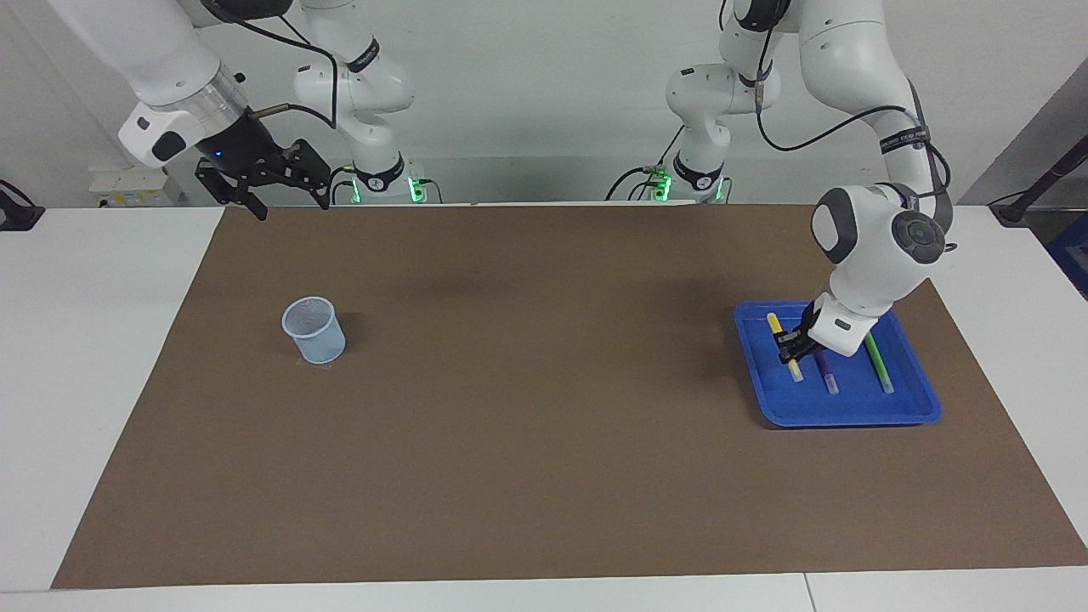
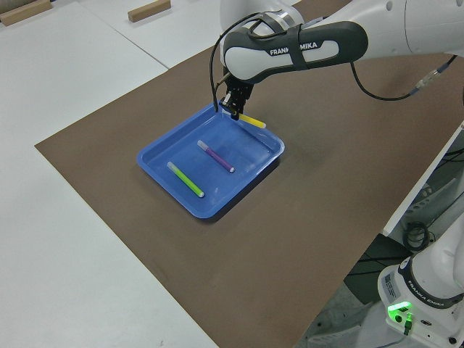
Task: Transfer and insert pens with both arms
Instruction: 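Lift the yellow pen with the left gripper while the right gripper approaches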
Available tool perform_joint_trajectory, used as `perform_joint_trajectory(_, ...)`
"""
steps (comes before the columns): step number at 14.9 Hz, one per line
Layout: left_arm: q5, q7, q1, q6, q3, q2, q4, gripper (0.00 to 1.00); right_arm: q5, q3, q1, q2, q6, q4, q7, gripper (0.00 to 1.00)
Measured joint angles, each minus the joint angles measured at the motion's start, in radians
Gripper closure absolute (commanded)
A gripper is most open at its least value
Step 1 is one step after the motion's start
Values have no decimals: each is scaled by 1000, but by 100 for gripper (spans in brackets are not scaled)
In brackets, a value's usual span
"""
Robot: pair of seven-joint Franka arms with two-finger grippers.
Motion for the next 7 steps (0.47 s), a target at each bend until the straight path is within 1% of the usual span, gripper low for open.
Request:
perform_joint_trajectory(3, -16, -175, -15, -120, -20, -20, 83, 100, 54, 0, 0, -1, 52, -15, 55, 0)
perform_joint_trajectory(5, -80, -326, -21, -138, -32, -39, 103, 100, 89, 0, 0, -1, 100, -38, 94, 0)
perform_joint_trajectory(7, -133, -479, -22, -148, -37, -65, 104, 100, 107, 1, 13, -1, 121, -55, 120, 0)
